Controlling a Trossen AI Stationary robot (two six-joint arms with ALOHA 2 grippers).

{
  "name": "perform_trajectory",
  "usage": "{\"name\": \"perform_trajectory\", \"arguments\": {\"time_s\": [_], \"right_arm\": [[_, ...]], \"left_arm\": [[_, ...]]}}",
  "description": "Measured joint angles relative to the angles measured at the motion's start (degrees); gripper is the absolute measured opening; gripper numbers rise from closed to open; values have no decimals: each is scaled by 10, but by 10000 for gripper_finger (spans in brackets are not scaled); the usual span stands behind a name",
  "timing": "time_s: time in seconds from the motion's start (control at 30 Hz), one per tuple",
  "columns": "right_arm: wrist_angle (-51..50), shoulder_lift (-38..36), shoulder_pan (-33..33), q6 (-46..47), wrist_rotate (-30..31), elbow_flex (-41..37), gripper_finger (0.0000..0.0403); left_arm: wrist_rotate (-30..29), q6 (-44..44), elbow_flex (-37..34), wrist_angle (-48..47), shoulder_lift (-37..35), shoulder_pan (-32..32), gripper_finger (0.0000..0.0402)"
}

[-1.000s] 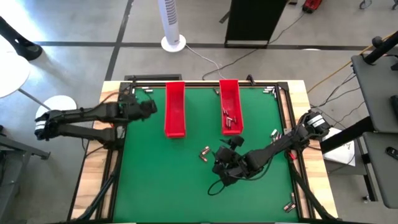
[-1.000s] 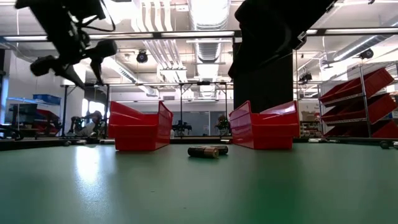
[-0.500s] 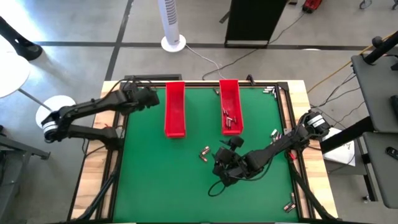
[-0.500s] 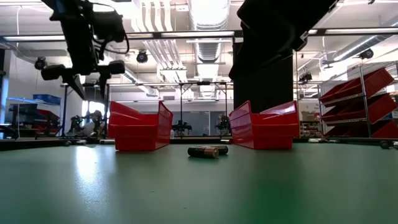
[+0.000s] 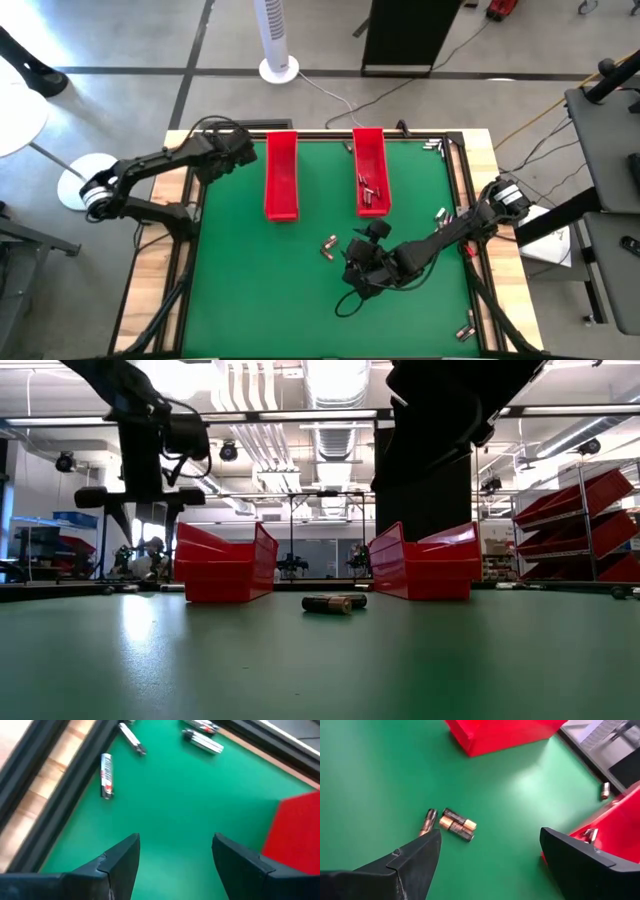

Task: Sort batteries
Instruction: Put the silver battery into the right red bin

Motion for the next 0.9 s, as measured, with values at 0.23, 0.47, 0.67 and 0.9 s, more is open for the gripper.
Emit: {"name": "perform_trajectory", "arguments": {"time_s": [0.23,0.47,0.67,0.9], "right_arm": [[0,0,0,3,-21,-5,327],[0,0,3,22,-22,-14,317],[0,0,5,24,-23,-23,313],[0,0,5,24,-23,-39,326]], "left_arm": [[17,20,0,-2,25,55,227],[31,34,-16,-1,64,104,227],[30,34,-37,31,93,137,227],[14,68,-40,49,129,174,227]]}}
